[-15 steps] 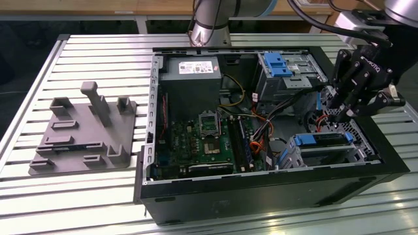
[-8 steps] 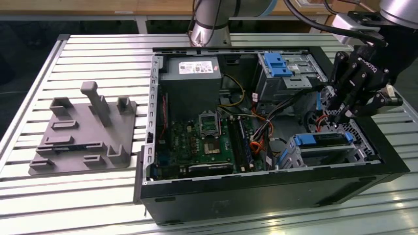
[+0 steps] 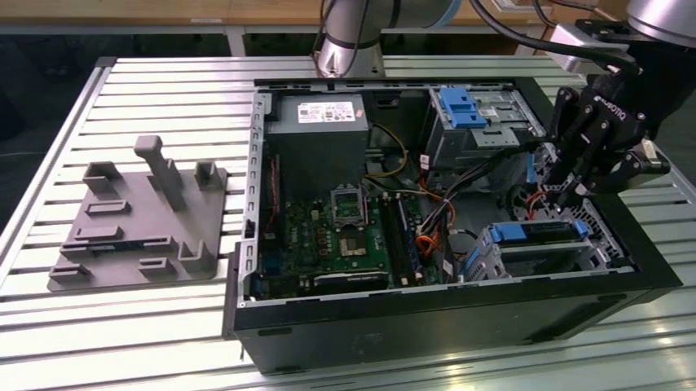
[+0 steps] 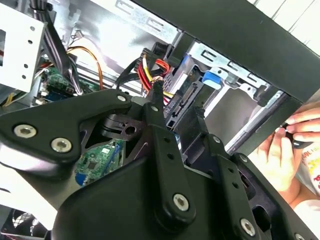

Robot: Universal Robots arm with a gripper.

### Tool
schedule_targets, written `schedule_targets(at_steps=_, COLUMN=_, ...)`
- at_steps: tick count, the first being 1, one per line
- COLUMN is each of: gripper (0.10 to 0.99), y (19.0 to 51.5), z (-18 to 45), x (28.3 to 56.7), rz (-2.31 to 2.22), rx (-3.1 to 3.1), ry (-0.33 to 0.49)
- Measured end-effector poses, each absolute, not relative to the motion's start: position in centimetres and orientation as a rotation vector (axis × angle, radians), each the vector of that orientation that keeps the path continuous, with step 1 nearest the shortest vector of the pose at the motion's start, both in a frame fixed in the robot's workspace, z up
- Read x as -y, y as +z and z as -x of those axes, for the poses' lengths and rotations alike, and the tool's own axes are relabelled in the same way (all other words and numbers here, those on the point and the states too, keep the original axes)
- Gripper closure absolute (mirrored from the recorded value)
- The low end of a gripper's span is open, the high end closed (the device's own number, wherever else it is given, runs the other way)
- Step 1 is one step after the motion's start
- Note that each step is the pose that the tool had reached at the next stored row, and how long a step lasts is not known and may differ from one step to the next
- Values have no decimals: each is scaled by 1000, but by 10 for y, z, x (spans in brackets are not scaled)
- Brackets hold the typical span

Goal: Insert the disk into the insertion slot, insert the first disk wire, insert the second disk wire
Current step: 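Insert the first disk wire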

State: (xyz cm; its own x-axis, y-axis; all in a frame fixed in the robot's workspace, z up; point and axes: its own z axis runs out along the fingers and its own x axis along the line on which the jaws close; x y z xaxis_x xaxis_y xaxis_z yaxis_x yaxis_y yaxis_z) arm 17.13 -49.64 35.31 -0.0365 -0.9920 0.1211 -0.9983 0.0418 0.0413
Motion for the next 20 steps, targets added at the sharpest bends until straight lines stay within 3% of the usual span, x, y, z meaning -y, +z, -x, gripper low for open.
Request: schedule_targets(at_steps=20, gripper=682, y=350, z=-172, x=491, rz=-2081, rx=2167, ry=108)
